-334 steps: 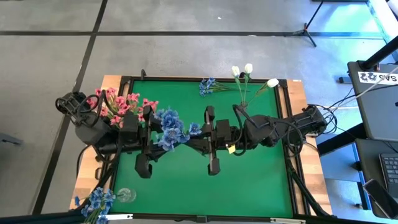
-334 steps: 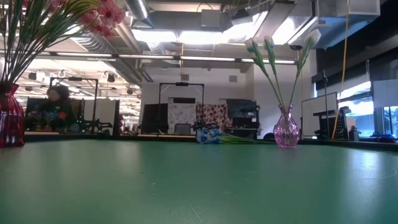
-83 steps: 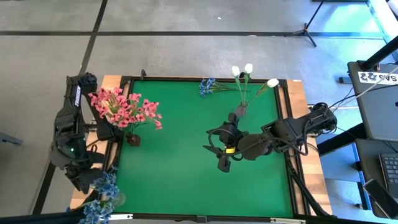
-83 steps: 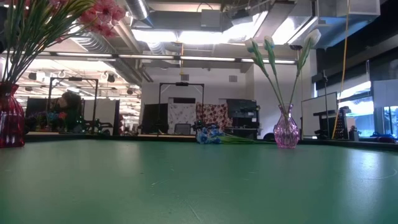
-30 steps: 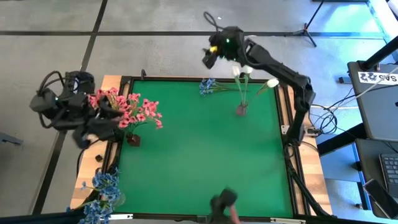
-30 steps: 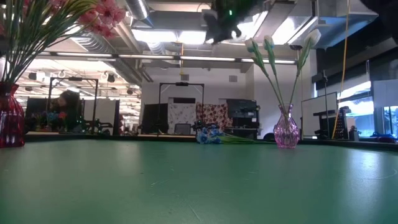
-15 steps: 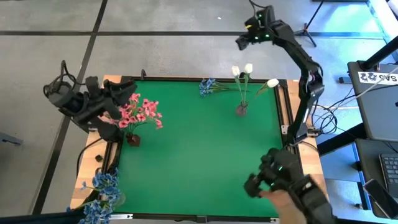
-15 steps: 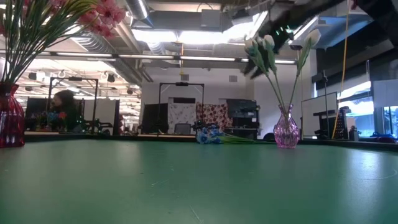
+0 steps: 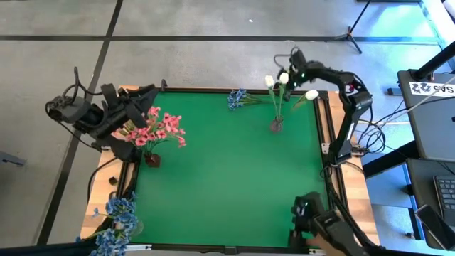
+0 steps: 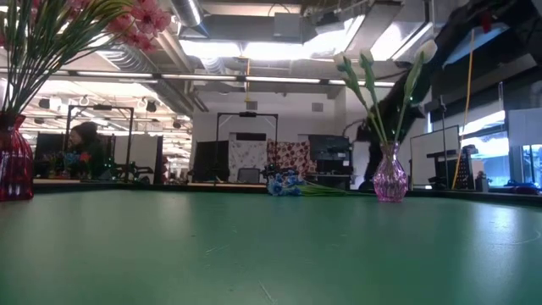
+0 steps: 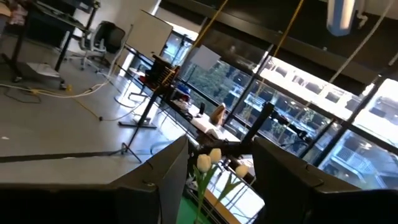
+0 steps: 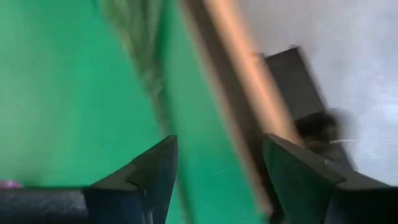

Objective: Sort flowers into vase by color
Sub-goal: Put the blue flower into the transparent vase

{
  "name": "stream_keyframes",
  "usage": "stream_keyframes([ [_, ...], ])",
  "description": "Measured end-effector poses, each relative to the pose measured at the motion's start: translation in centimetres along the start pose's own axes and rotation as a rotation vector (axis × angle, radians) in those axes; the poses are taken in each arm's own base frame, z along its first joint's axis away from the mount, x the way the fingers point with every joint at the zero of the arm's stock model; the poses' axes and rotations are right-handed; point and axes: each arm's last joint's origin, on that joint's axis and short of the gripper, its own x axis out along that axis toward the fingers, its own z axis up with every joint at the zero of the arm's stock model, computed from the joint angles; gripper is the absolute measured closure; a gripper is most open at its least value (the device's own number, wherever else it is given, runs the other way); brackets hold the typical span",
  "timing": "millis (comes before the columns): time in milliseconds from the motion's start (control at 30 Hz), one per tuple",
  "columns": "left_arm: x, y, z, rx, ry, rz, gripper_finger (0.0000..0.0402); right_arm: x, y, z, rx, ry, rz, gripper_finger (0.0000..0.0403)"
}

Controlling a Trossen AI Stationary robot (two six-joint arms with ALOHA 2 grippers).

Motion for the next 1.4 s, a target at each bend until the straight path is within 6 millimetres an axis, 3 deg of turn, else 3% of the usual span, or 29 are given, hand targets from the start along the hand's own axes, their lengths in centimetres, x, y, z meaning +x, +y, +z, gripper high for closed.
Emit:
stream_keyframes([
  [167,0.1,0.0,0.0,0.005,-0.002,-0.005,0.0225,3.0,2.7,-1.2,-0.142,0.049,0.040,0.0166],
  [400,0.1,-0.1,0.0,0.007,0.009,-0.053,0.0225,5.2,5.2,-0.3,-0.267,0.122,-0.068,0.0205],
  [567,0.1,-0.1,0.0,0.008,0.009,-0.053,0.0225,5.4,5.2,0.1,-0.282,0.099,-0.111,0.0271],
  [767,0.1,-0.2,0.0,0.008,0.018,-0.090,0.0225,5.4,5.0,0.1,-0.278,0.121,-0.148,0.0379],
  [933,0.1,-0.4,-0.1,0.009,0.033,-0.151,0.0225,5.2,5.0,0.9,-0.183,0.139,-0.214,0.0381],
  [1067,0.0,-0.5,-0.1,0.008,0.042,-0.182,0.0225,2.6,4.9,3.3,-0.168,0.058,-0.288,0.0393],
  [1233,-0.2,-0.6,-0.2,0.007,0.052,-0.200,0.0225,-2.8,4.9,6.1,-0.194,-0.074,-0.411,0.0388],
  [1400,-0.4,-0.7,-0.2,0.015,0.062,-0.218,0.0225,-9.1,5.0,7.5,-0.193,-0.187,-0.553,0.0396],
])
